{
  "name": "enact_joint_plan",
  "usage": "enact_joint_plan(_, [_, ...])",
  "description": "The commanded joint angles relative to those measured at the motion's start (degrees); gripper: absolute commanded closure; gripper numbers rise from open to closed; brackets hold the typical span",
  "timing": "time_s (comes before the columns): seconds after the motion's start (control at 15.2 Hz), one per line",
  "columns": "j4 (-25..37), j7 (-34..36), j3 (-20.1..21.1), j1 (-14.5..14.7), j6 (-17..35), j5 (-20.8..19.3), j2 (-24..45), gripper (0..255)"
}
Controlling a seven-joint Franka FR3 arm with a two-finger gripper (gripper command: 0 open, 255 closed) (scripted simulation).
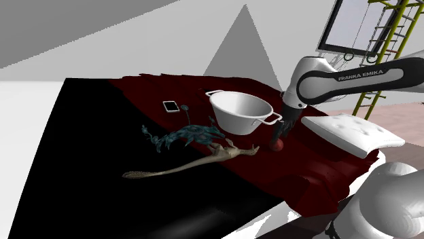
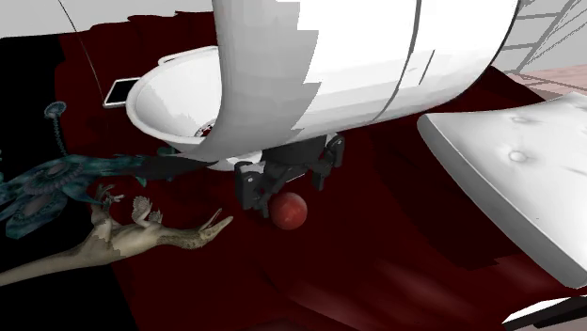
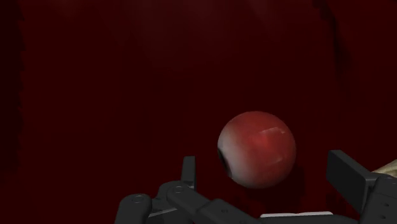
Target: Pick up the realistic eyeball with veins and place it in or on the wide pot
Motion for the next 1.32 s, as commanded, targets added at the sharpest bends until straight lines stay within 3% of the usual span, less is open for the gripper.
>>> enact_joint_plan(0.0, [-1.05,-0.27,-0.36,-0.1,2.1,-0.19,0.96,0])
enact_joint_plan(0.26, [-2.88,-0.32,-0.65,-0.06,5.46,-0.27,2.51,0])
enact_joint_plan(0.73, [-2.87,-0.32,-0.65,-0.06,5.45,-0.27,2.51,0])
enact_joint_plan(0.79, [-2.87,-0.32,-0.65,-0.06,5.45,-0.27,2.51,255])
enact_joint_plan(1.25, [-2.87,-0.32,-0.65,-0.06,5.45,-0.27,2.51,255])
